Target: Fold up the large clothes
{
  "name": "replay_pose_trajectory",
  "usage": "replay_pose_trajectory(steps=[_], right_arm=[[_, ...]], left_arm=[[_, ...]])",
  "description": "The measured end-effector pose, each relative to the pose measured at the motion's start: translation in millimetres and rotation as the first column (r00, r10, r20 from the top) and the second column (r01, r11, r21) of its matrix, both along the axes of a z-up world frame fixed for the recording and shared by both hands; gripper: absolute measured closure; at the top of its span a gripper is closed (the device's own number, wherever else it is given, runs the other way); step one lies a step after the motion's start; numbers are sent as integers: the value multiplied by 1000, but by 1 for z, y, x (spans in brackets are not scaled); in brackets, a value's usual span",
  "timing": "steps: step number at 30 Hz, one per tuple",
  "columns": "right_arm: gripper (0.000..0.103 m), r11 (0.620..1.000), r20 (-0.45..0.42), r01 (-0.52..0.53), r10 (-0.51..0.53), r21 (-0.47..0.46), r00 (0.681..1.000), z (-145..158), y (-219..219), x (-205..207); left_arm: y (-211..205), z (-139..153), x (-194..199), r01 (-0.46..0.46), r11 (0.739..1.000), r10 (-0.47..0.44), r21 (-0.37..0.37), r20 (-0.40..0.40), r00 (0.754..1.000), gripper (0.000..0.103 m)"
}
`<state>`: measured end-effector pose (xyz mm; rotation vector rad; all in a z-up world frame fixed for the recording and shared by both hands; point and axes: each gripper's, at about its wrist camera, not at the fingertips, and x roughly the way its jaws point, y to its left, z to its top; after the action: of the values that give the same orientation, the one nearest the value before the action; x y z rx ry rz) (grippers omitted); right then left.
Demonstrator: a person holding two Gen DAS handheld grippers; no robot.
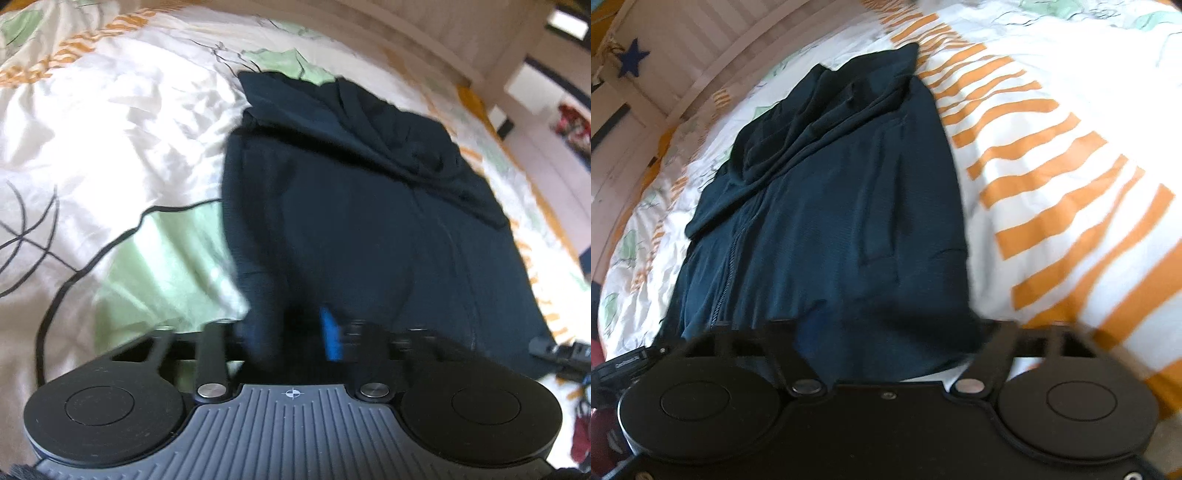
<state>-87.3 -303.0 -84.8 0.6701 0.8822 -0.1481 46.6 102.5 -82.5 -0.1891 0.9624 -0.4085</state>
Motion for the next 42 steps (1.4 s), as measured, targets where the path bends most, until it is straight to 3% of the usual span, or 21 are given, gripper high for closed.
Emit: replay_pose_trajectory(steps=[1, 2, 6, 12, 17, 21, 24, 28, 31, 38, 42], right_arm=[[63, 1000, 8, 3, -3, 5, 1000, 1, -1, -1], [71, 1000, 19, 4, -4, 12, 1000, 2, -2, -2], [85, 999, 73, 7, -10, 46, 997, 11, -6, -6], [87, 981, 242, -15, -33, 192, 970, 34, -26, -10], [89, 981, 378, -39, -36, 190, 925, 69, -42, 5], [89, 983, 451, -54, -31, 174, 892, 95, -57, 43], [89, 985, 483, -43, -45, 169, 875, 105, -66, 77], [89, 984, 495, -25, -67, 176, 867, 107, -81, 123], [89, 991, 479, 7, -72, 136, 875, 102, -91, 159], [89, 995, 386, 68, -90, 70, 918, 55, -115, 234], [85, 997, 339, 69, -75, 32, 938, 31, -121, 264]], left_arm=[[4, 1, 0, -18, 1000, 18, -18, 3, 1000, 93], [8, 2, 1, -38, 998, 38, -42, 3, 999, 93], [21, 11, -1, -78, 984, 81, -158, 18, 997, 93], [24, 44, 4, -81, 953, 112, -291, 89, 990, 94], [21, 79, 39, -75, 924, 139, -376, 147, 979, 94], [15, 101, 83, -72, 901, 161, -428, 176, 971, 93], [4, 109, 120, -69, 898, 169, -434, 197, 966, 93], [-14, 102, 175, -93, 894, 186, -439, 174, 967, 93], [-26, 89, 202, -116, 911, 198, -395, 175, 965, 93], [-50, 39, 264, -184, 927, 222, -326, 83, 971, 92], [-52, 12, 289, -196, 918, 220, -345, 31, 975, 82]])
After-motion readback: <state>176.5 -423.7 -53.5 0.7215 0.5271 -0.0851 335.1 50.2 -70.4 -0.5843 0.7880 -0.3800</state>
